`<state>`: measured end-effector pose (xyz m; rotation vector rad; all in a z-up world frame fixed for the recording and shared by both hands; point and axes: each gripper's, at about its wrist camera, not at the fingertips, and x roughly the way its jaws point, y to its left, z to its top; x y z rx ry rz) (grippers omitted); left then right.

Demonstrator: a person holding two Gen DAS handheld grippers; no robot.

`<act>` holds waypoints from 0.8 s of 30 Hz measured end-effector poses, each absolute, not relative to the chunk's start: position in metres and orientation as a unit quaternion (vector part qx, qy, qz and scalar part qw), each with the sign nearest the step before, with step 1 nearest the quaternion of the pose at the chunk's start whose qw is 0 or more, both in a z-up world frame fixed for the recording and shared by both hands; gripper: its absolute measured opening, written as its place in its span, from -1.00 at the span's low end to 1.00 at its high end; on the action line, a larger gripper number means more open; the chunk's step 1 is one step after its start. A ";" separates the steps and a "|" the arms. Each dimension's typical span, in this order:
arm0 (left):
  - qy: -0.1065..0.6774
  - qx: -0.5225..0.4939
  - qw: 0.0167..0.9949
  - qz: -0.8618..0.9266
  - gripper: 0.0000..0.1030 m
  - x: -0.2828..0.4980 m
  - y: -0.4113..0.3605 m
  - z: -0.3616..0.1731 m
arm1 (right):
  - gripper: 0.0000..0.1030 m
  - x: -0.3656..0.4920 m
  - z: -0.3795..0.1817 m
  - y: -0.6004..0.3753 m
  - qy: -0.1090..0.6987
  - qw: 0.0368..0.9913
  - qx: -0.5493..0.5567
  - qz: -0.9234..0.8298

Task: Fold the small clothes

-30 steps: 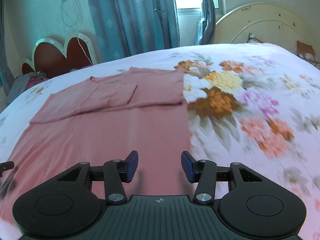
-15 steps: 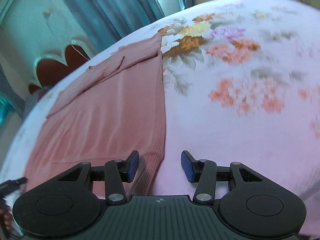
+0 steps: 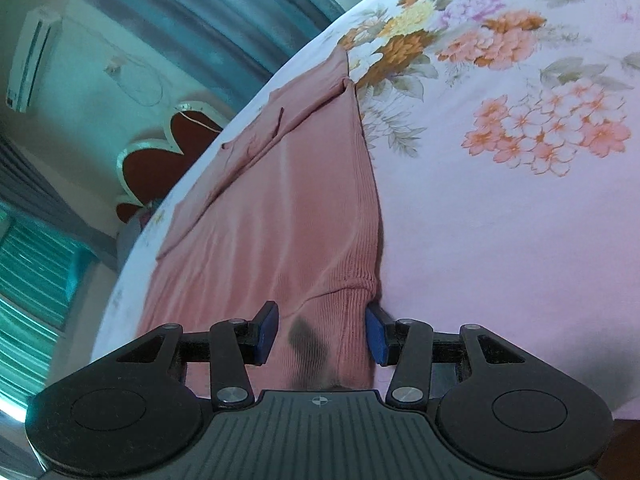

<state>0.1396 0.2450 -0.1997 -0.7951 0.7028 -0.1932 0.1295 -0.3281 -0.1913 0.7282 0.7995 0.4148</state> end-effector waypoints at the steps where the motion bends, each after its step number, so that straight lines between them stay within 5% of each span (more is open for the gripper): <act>1: 0.335 -0.380 0.856 -0.100 0.24 0.138 0.243 -0.201 | -0.09 0.128 -0.191 -0.327 0.379 0.837 0.339 0.202; 16: 0.329 -0.382 0.856 -0.116 0.14 0.148 0.237 -0.208 | -0.13 0.138 -0.198 -0.339 0.370 0.816 0.389 0.212; 19: 0.324 -0.387 0.855 -0.119 0.12 0.140 0.239 -0.210 | -0.51 0.126 -0.203 -0.331 0.388 0.803 0.382 0.243; 24: 0.330 -0.382 0.856 -0.111 -0.11 0.141 0.241 -0.210 | -0.53 0.125 -0.207 -0.337 0.368 0.802 0.420 0.214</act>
